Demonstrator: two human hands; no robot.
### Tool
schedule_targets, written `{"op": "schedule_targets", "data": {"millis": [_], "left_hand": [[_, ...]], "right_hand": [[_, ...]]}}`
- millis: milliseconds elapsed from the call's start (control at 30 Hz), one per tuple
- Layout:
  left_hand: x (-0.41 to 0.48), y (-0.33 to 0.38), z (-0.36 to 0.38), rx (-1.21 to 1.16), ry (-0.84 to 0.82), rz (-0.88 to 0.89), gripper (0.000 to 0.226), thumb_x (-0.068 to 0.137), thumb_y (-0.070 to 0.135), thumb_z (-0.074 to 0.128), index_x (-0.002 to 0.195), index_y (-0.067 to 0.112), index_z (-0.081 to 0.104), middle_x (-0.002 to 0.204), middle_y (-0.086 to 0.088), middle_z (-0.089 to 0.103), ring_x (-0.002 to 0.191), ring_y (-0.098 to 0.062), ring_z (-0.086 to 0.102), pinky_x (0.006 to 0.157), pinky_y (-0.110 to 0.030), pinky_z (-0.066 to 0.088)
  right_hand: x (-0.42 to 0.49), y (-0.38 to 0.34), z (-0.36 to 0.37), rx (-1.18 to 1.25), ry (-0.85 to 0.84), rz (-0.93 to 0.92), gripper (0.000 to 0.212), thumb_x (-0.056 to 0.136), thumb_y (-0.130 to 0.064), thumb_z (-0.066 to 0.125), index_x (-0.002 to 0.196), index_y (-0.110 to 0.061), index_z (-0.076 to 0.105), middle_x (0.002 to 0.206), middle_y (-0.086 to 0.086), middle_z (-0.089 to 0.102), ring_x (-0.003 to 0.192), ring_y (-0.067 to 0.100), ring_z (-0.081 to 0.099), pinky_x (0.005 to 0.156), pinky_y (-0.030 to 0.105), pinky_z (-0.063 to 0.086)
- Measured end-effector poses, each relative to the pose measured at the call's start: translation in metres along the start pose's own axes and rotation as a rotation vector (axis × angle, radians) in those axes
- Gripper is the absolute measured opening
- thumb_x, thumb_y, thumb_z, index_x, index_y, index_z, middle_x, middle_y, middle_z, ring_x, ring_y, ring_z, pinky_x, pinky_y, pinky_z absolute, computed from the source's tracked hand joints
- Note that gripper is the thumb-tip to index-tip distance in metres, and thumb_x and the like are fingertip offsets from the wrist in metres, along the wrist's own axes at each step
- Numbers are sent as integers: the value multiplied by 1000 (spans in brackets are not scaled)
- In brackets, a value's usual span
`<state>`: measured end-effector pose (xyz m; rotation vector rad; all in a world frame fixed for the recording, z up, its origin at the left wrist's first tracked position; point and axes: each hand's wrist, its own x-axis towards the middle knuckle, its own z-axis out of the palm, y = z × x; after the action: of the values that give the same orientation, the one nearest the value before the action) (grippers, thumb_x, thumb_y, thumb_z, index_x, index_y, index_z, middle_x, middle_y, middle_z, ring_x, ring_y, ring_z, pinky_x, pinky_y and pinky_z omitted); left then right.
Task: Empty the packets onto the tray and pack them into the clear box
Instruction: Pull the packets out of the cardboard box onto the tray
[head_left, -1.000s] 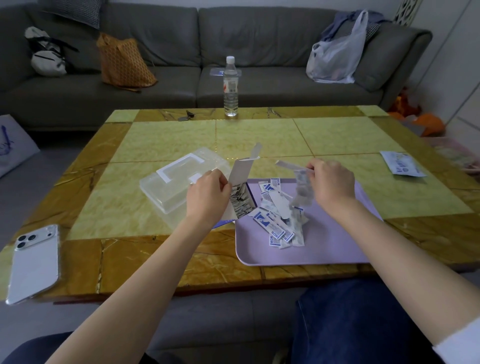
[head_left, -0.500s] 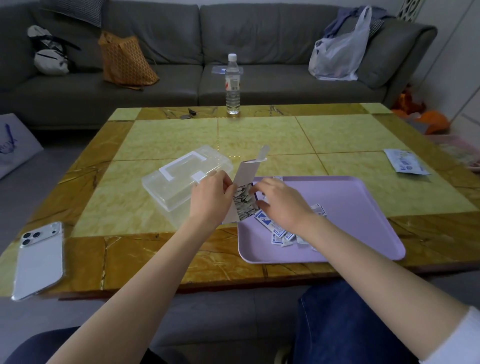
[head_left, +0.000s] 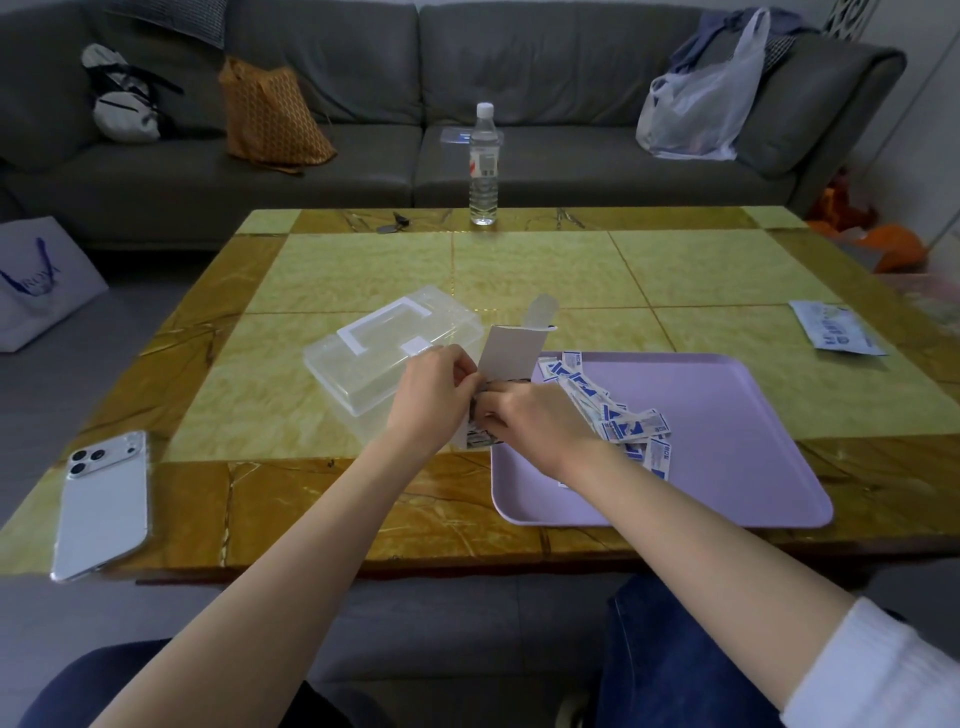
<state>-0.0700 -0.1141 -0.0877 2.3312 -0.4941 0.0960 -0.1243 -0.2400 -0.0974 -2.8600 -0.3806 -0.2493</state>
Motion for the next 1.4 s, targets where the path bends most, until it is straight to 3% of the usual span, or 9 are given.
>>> {"op": "schedule_targets", "data": {"millis": [133, 267, 467, 600, 800, 1000, 1133, 1267, 1400], "left_hand": [[2, -3, -5, 6, 18, -4, 5, 85, 13, 62, 80, 11, 62, 79, -2, 59, 79, -21, 57, 69, -32, 46], [3, -5, -3, -6, 33, -18, 10, 84, 12, 62, 76, 15, 58, 75, -1, 58, 79, -23, 58, 70, -36, 48], [7, 3, 5, -23, 57, -32, 8, 86, 14, 59, 78, 12, 59, 75, -1, 58, 80, -24, 58, 71, -38, 49], [8, 5, 7, -27, 69, -42, 8, 86, 15, 59, 79, 11, 60, 75, -1, 58, 81, -26, 59, 74, -41, 49], [7, 6, 6, -37, 66, -51, 9, 86, 16, 59, 77, 14, 59, 74, 1, 57, 81, -26, 58, 74, -40, 49], [4, 3, 6, -45, 56, -46, 11, 87, 17, 60, 77, 15, 58, 73, 1, 57, 79, -24, 59, 72, -39, 50], [3, 3, 6, -52, 44, -50, 11, 87, 18, 60, 77, 15, 57, 74, 1, 58, 79, -22, 58, 71, -37, 50], [1, 3, 5, -58, 44, -51, 12, 88, 19, 60, 77, 14, 57, 75, 0, 59, 78, -22, 58, 71, -37, 49], [0, 3, 5, -59, 51, -52, 12, 87, 19, 60, 76, 14, 57, 76, -2, 60, 78, -22, 58, 70, -37, 48]], "right_hand": [[-1, 7, -5, 8, 34, 20, 20, 93, -22, 53, 104, -11, 65, 108, 5, 65, 96, 30, 62, 72, 37, 46], [-7, 23, -23, 61, 174, 140, 27, 93, -34, 53, 98, -10, 64, 97, 3, 64, 85, 25, 61, 60, 29, 36], [-26, 64, -47, 125, 308, 348, 19, 94, -25, 54, 93, -9, 63, 87, -2, 58, 74, 15, 52, 60, 26, 37], [-33, 77, -54, 68, 411, 460, 18, 94, -17, 54, 102, -7, 66, 101, 6, 62, 82, 21, 56, 64, 25, 35], [-36, 79, -50, -53, 385, 554, 30, 94, -9, 48, 120, -13, 62, 112, 8, 56, 92, 29, 58, 61, 27, 30], [-34, 79, -45, -182, 367, 643, 23, 94, -13, 49, 110, -17, 66, 109, 9, 52, 100, 31, 51, 59, 31, 28], [-29, 65, -39, -188, 279, 605, 26, 96, -19, 46, 119, -18, 61, 119, 8, 50, 105, 30, 51, 63, 33, 35], [-25, 41, -30, -41, 215, 375, 37, 93, -13, 52, 131, -11, 51, 134, 10, 46, 119, 27, 47, 99, 37, 39], [-20, 18, -19, 74, 137, 177, 24, 91, -6, 53, 114, -9, 62, 115, 5, 57, 107, 23, 54, 82, 37, 50]]}}
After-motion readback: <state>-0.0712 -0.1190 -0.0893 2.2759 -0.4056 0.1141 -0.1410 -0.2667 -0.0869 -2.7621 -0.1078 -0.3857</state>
